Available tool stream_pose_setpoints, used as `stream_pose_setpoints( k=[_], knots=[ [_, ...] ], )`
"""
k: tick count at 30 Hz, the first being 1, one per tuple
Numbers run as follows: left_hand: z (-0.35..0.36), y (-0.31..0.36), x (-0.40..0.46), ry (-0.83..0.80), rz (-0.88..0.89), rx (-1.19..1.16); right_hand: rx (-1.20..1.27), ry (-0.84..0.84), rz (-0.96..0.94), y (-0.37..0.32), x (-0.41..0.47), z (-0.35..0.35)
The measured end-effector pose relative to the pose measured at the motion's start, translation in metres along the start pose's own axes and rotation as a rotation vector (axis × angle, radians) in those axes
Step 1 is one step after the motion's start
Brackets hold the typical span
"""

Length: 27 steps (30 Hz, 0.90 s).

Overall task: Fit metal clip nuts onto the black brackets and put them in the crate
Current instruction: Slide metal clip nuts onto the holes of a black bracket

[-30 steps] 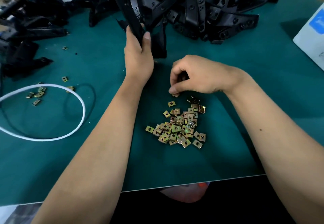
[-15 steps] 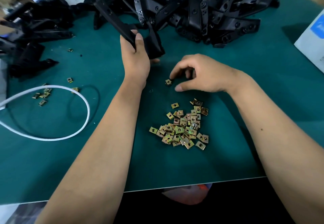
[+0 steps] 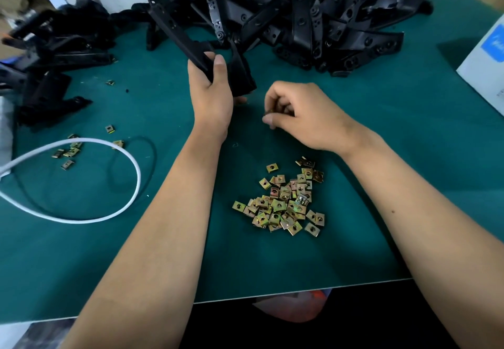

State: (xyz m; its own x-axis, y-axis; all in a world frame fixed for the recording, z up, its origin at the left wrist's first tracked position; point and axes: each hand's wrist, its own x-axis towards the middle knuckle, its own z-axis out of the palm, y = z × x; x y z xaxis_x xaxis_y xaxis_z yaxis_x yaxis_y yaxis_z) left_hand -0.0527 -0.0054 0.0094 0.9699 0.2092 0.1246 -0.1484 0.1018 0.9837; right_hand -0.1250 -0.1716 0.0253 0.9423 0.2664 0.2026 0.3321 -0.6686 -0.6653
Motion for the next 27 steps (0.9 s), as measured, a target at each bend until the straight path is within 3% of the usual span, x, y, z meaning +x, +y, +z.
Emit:
stream_pose_setpoints(
  k=[5,11,15,22,27],
  knots=[
    [-0.001,-0.002,0.001,0.020,0.032,0.028,0.052,-0.020,-0.007,-0.001,-0.002,-0.002],
    [-0.002,0.002,-0.001,0.011,0.004,0.010,-0.109,0.015,0.005,0.002,0.001,-0.002],
    [-0.004,0.003,-0.002,-0.007,0.007,0.081,0.040,0.049,0.083,0.003,0.000,-0.002],
    [-0.006,0.004,-0.006,-0.134,0.041,0.127,0.081,0.143,0.086,0.005,0.001,0.000],
    [-0.002,0.006,-0.009,-0.295,-0.062,-0.003,0.493,0.342,0.175,0.010,0.004,-0.002]
  ],
)
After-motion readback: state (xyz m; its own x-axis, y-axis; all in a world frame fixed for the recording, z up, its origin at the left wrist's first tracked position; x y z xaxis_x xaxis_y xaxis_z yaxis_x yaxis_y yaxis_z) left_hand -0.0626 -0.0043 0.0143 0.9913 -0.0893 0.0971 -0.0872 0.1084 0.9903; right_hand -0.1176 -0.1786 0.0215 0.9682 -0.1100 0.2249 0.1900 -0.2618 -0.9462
